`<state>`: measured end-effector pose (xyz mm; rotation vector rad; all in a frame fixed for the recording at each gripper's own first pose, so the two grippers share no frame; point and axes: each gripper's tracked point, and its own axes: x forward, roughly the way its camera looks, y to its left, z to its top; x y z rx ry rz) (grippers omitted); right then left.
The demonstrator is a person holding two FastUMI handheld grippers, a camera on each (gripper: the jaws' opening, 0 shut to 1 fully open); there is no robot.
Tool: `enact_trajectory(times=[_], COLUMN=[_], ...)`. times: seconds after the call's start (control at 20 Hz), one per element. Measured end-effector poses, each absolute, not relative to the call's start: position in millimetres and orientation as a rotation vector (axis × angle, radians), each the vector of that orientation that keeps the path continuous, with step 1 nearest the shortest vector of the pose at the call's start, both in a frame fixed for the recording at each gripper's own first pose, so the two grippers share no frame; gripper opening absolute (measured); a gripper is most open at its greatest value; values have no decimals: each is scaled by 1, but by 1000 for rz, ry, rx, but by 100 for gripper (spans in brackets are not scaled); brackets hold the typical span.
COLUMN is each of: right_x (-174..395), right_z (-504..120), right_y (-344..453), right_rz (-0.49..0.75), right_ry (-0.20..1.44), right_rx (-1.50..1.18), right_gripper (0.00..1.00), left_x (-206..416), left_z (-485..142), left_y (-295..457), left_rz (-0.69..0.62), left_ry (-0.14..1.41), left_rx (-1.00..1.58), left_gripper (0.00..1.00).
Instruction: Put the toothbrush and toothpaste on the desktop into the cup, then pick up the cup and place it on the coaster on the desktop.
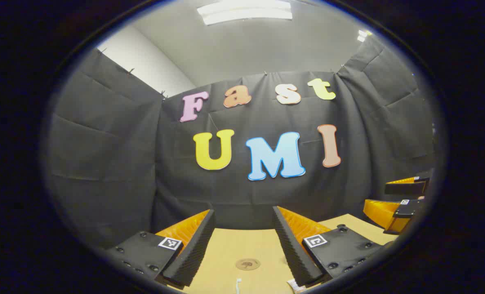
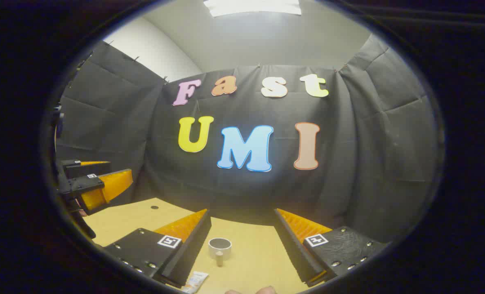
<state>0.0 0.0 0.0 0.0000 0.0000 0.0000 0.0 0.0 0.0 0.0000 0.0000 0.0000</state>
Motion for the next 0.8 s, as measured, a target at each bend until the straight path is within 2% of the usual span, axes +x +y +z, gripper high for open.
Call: enact_trajectory(times=[0.6,0.8], right_x=[1,2], right_z=[-16,-20], right_y=[13,21], right_rz=[86,148], right_ry=[44,56], right_rx=[4,5], right_gripper=[94,94], left_x=[-8,-25], left_z=[-13,5], left_y=[20,40], left_rz=[85,175], left_ry=[83,20], left_rx=[-4,65], left_gripper=[93,93])
